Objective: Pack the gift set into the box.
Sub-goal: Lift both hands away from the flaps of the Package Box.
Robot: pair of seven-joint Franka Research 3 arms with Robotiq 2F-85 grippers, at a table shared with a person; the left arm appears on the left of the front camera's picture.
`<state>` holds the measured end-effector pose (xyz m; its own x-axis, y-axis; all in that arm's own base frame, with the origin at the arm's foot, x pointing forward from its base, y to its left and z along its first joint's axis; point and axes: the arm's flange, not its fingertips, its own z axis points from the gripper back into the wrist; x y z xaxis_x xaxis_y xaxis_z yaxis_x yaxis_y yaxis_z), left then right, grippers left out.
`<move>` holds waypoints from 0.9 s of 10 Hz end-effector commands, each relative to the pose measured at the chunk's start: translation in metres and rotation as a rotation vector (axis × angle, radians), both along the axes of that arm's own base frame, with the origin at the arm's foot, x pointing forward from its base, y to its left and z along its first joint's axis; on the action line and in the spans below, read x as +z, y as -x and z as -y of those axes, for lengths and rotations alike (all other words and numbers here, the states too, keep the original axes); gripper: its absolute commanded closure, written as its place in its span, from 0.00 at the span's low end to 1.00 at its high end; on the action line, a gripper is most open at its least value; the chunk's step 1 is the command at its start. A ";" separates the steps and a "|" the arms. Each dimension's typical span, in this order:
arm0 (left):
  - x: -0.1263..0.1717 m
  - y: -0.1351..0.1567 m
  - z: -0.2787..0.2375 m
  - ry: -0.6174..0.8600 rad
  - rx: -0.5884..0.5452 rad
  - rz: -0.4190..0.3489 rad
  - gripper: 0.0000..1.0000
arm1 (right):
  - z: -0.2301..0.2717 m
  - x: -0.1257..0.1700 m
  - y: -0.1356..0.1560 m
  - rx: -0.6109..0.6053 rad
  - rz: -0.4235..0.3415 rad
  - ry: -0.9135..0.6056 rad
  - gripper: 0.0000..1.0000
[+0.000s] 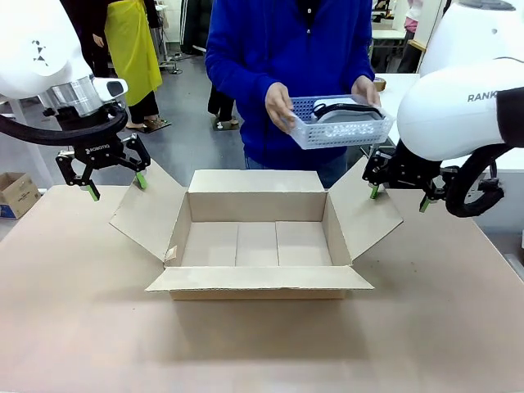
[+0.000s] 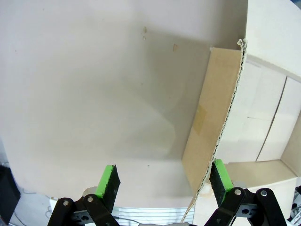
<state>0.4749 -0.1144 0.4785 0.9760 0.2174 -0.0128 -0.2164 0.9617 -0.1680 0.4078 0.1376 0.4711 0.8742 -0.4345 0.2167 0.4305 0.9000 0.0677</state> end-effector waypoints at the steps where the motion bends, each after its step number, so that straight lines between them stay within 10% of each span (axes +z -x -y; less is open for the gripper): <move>1: 0.001 0.000 -0.001 -0.021 0.013 -0.005 0.00 | -0.001 0.003 -0.002 -0.014 0.000 0.012 0.00; 9: 0.001 0.000 -0.001 -0.021 0.013 -0.005 0.00 | -0.001 0.003 -0.002 -0.014 0.000 0.012 0.00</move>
